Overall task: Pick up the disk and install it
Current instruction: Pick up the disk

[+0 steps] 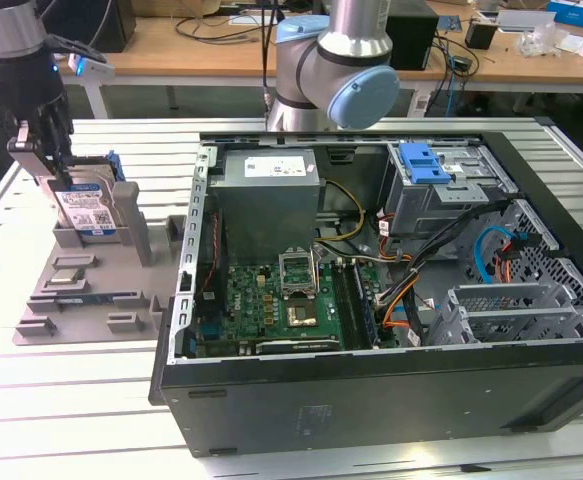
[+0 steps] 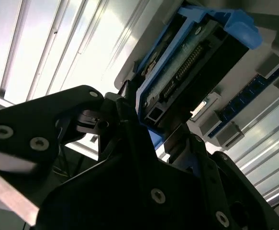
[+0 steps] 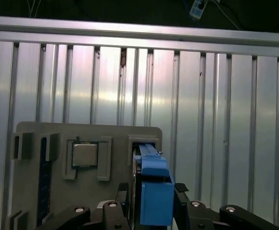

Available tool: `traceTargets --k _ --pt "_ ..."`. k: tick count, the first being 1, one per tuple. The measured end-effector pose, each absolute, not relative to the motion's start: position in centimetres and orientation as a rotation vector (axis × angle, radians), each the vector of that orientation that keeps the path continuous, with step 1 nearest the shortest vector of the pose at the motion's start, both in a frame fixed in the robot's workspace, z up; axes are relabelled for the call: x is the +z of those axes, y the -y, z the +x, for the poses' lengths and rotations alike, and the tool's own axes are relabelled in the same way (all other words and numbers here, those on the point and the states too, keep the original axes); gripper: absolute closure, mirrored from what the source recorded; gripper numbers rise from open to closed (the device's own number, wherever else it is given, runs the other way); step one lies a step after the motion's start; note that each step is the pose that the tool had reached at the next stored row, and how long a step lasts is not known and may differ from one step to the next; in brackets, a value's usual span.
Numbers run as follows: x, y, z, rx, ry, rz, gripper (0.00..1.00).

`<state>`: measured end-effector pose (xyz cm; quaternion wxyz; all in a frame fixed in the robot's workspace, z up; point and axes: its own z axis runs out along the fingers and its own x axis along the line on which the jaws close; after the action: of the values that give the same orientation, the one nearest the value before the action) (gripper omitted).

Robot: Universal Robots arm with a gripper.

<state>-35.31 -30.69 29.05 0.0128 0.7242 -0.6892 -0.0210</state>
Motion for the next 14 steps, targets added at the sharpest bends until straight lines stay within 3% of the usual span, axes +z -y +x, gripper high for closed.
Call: traceTargets --k 11,12,13,14 --pt "28.9 30.69 -35.77 -0.022 2.164 2.276 0.52" --pt "28.89 30.68 -35.98 -0.022 2.163 2.277 0.53" --pt "28.89 30.69 -36.07 -0.022 2.163 2.277 0.63" --pt "28.89 30.69 -36.2 -0.022 2.163 2.277 0.63"
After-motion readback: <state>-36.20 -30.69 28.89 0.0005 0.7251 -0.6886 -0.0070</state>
